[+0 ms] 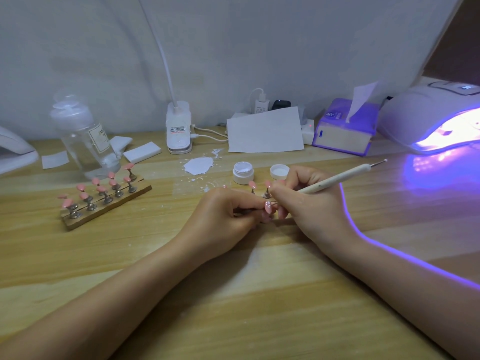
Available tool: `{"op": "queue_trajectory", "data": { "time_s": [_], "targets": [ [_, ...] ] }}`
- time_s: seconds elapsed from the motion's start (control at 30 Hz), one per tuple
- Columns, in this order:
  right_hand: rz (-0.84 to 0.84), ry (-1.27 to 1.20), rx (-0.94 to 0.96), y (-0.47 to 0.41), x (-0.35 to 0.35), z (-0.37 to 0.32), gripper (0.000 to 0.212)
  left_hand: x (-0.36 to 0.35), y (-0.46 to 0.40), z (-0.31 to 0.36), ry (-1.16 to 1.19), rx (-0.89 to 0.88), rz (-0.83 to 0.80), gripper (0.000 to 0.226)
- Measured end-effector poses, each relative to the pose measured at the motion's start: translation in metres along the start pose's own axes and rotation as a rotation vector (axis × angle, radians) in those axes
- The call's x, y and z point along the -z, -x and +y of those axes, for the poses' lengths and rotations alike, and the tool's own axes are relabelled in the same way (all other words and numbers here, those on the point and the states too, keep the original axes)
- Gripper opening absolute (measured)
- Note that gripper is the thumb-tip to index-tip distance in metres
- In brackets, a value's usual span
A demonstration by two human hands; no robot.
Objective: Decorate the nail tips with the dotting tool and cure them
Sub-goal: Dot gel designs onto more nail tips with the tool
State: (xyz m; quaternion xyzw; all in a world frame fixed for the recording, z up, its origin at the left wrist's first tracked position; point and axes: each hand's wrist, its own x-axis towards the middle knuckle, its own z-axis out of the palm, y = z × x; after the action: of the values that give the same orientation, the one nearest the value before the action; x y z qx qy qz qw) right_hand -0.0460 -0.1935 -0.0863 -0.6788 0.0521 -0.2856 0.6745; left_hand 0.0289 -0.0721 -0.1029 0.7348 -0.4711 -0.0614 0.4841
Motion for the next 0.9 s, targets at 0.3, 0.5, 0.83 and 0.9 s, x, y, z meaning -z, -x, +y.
{"op": "queue_trajectory", "data": {
  "time_s": [0.3,0.5,0.83,0.9],
  "targets": [
    [-0.013,-0.002,-0.002,0.0002,-0.0004,-0.0014,0.041,0.0004,0.0004,0.0006,-0.015,0.004,-0.002,0.019],
    [0.000,0.024,0.009,0.0009,0.0000,-0.0015,0.040,-0.0003,0.0002,0.0002,-0.014,0.013,0.005,0.016],
    [-0.007,0.014,0.006,0.0001,-0.0006,-0.0010,0.037,0.0002,0.0005,0.0022,-0.021,-0.003,0.001,0.015],
    [-0.011,0.008,0.004,0.0002,-0.0008,-0.0008,0.038,0.0004,0.0004,0.0018,-0.022,-0.006,0.002,0.015]
  ]
}}
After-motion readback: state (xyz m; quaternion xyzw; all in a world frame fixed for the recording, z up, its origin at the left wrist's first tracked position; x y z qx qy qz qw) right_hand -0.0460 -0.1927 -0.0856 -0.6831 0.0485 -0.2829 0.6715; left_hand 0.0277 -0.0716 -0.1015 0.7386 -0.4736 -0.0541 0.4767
